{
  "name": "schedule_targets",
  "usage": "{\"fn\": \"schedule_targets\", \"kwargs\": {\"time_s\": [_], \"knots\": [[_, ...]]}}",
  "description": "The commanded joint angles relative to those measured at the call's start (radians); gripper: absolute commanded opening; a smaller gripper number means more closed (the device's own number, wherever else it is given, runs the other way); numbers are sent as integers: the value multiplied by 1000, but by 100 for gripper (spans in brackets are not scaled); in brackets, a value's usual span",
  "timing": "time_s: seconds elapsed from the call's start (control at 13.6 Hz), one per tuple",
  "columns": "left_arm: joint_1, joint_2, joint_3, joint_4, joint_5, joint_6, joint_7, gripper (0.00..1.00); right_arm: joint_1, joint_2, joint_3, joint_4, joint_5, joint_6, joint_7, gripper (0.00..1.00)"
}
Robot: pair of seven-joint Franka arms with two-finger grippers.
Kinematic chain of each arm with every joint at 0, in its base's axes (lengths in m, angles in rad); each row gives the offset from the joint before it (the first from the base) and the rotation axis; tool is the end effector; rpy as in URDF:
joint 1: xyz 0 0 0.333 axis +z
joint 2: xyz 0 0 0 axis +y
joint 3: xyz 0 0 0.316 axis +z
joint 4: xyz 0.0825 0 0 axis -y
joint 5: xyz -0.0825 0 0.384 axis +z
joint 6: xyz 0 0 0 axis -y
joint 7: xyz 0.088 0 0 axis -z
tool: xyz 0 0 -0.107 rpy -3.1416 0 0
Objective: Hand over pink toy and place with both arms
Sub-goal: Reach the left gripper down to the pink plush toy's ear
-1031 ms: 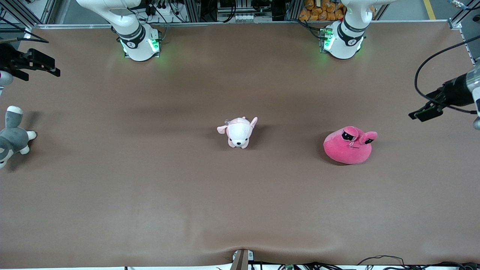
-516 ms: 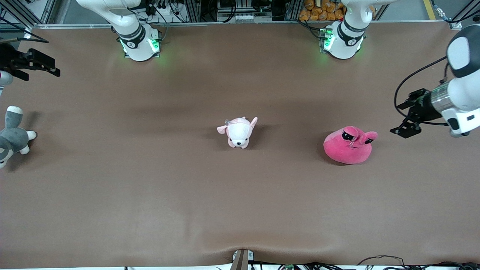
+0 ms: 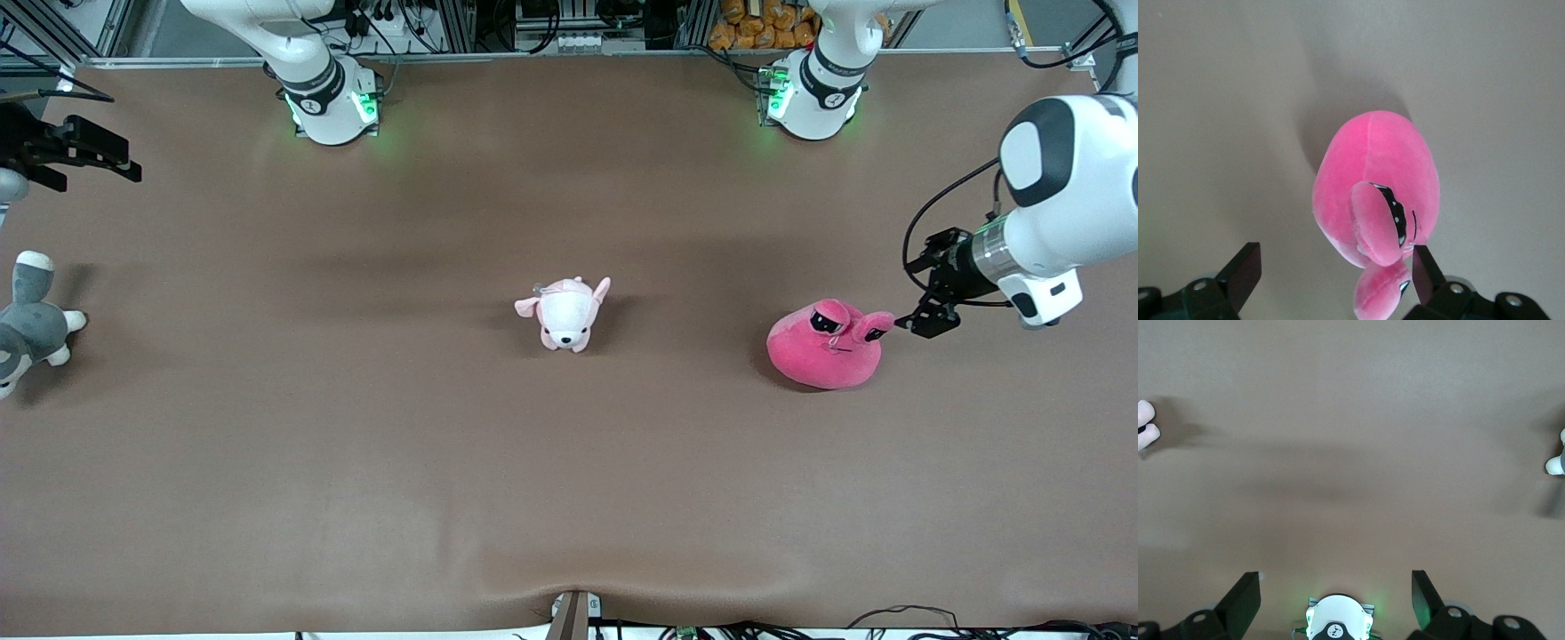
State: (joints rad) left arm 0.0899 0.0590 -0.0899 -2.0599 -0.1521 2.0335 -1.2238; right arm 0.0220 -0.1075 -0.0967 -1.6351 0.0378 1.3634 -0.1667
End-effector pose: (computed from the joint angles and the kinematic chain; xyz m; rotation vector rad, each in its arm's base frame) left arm 0.5506 -0.0081 0.4005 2.4452 1.8541 -0.2294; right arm 0.4964 -0.0354 0.6350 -3.0611 -0.1503 0.2423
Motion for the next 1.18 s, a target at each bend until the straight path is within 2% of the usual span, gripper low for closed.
{"fn": "schedule_targets", "kwargs": {"time_s": [0.0, 0.59, 0.96, 1.1], "knots": [[5, -28, -4, -77, -73, 88, -43, 100, -13, -3, 3, 9, 17, -4, -5, 100], [4, 25, -4, -97, -121, 148, -102, 100, -14, 9, 3, 32, 7, -1, -5, 100], [4, 64, -4, -79, -161, 162, -102, 38, -16, 46, 3, 64, -3, -4, -14, 100], [1, 76, -4, -63, -158, 162, -100, 0, -16, 46, 3, 64, -4, -6, -14, 100]]}}
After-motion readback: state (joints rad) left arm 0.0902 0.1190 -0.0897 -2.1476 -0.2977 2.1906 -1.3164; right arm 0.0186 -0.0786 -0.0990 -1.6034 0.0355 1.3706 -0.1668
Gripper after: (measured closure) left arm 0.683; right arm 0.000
